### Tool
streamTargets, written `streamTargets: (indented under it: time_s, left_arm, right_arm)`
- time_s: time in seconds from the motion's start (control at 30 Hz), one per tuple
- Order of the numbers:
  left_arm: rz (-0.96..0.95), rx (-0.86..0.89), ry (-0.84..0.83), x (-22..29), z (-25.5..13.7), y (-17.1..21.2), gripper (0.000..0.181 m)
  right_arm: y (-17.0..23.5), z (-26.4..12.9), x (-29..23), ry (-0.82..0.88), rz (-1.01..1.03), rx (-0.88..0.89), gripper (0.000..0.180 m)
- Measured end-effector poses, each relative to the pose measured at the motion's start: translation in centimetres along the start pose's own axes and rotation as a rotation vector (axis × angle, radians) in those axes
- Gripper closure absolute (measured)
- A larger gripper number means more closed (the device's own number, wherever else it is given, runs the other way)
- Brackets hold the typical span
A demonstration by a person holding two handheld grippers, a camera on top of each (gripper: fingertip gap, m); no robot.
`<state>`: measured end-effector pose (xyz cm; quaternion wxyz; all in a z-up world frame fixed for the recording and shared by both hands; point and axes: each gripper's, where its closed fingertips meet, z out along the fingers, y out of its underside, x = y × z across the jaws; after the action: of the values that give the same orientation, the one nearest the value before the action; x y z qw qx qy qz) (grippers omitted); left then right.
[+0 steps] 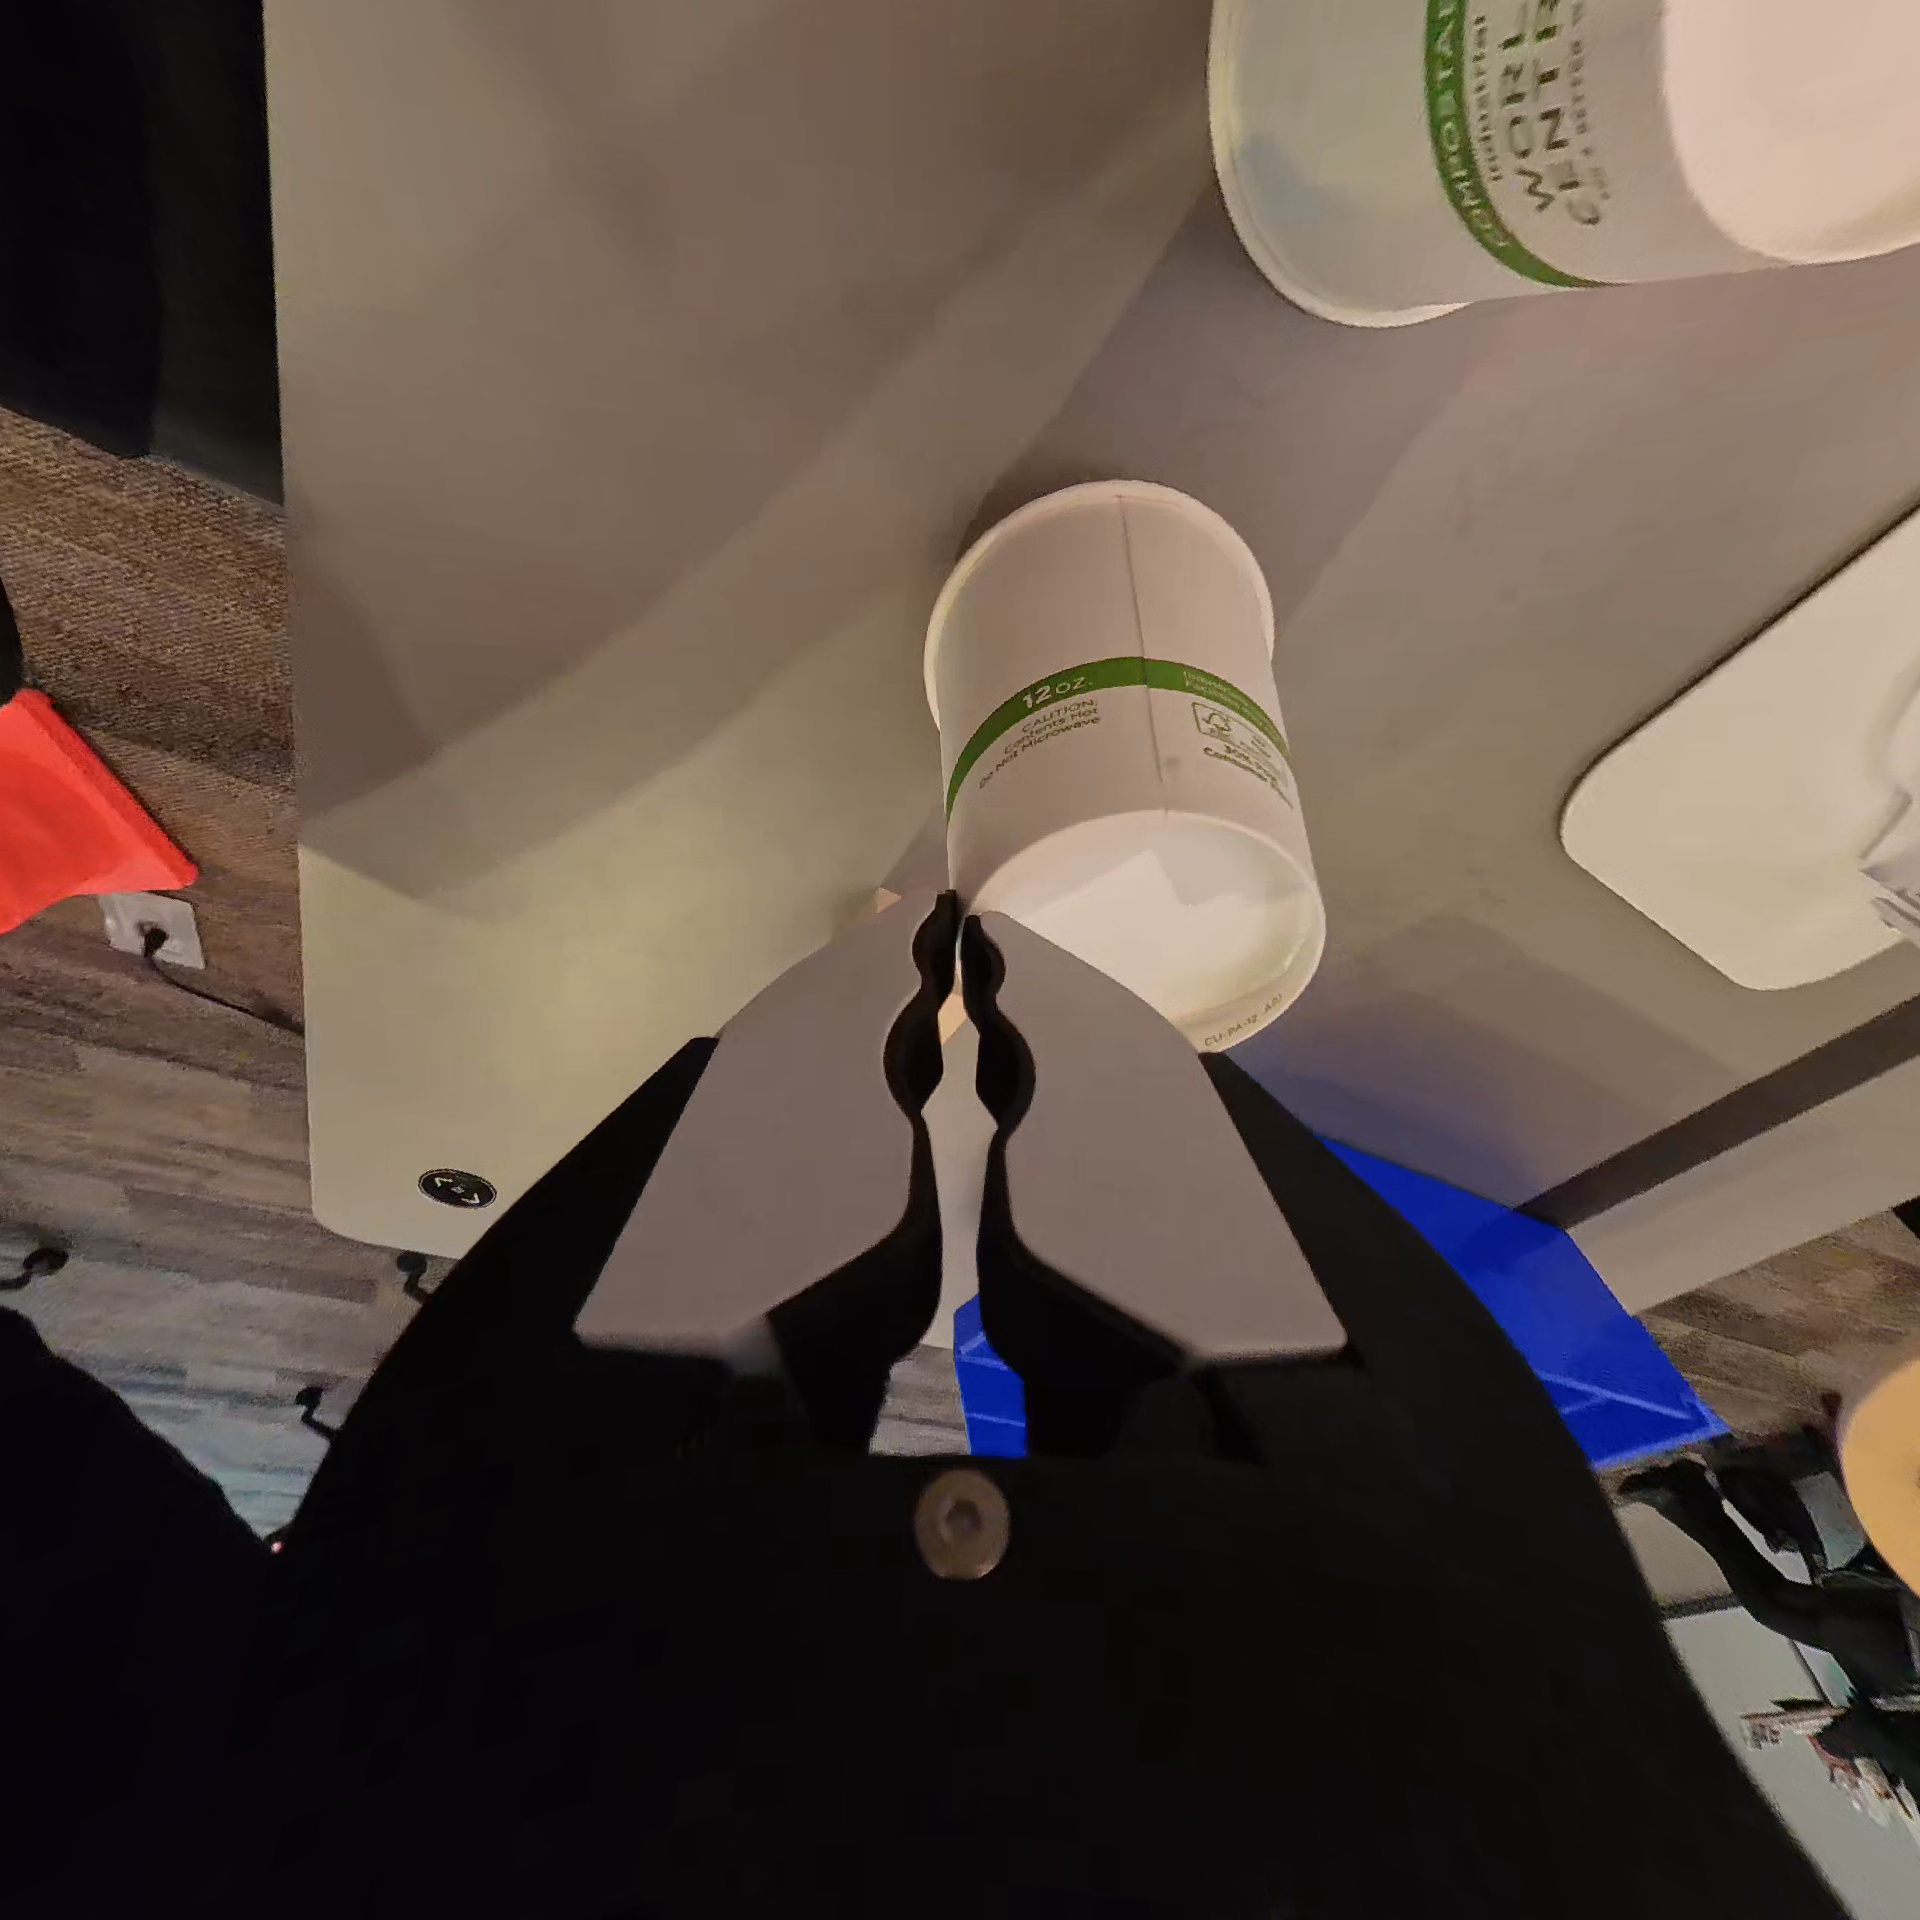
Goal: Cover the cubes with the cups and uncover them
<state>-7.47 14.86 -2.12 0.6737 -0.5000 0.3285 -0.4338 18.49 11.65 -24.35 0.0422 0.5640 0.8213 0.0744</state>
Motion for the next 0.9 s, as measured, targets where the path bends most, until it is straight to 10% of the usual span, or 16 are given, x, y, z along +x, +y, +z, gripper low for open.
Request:
streamTargets:
  time_s: [0.9]
  left_arm:
    - [-0.010, -0.014, 0.008, -0.27, -0.04, 0.30, 0.181]
  right_arm:
    - [-0.44, 0.68, 0.42, -0.086, 0.006, -0.092, 0.178]
